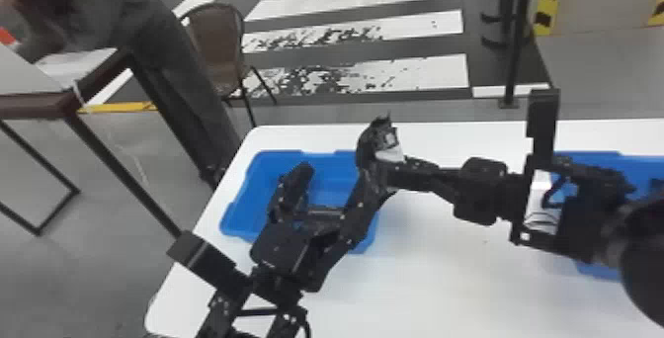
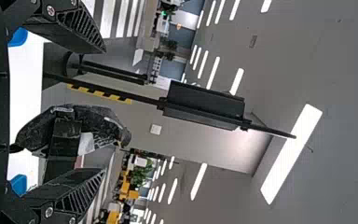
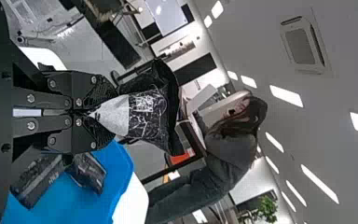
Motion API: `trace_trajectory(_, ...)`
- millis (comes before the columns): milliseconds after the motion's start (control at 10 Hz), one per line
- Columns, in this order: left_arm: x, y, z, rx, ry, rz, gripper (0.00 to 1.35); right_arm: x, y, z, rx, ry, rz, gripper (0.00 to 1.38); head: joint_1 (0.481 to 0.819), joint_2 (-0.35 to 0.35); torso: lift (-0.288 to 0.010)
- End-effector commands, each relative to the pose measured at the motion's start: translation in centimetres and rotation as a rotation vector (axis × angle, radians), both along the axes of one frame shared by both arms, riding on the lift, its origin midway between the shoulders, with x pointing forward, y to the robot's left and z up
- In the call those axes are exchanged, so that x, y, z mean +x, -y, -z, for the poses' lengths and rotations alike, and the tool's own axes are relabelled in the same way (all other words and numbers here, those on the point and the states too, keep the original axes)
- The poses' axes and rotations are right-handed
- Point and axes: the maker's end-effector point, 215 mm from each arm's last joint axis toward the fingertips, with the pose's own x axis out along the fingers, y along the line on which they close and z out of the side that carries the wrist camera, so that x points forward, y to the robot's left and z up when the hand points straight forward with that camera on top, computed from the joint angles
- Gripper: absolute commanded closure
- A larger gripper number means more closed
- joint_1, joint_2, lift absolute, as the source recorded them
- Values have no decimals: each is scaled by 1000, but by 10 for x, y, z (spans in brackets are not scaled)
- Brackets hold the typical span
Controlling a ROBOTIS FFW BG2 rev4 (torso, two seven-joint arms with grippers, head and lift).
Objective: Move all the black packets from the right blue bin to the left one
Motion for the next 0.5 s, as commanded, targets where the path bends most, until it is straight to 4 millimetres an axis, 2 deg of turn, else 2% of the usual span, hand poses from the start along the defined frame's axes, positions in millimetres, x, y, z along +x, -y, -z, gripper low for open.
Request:
trace_trajectory(0, 1, 0, 6, -3, -18, 1, 133, -15, -14, 1, 3, -11, -45, 1133, 695, 338, -140)
trace_trajectory(400, 2, -1, 6, -14, -21, 2, 133, -46, -40, 10, 8, -48, -124, 1133, 695, 350, -140)
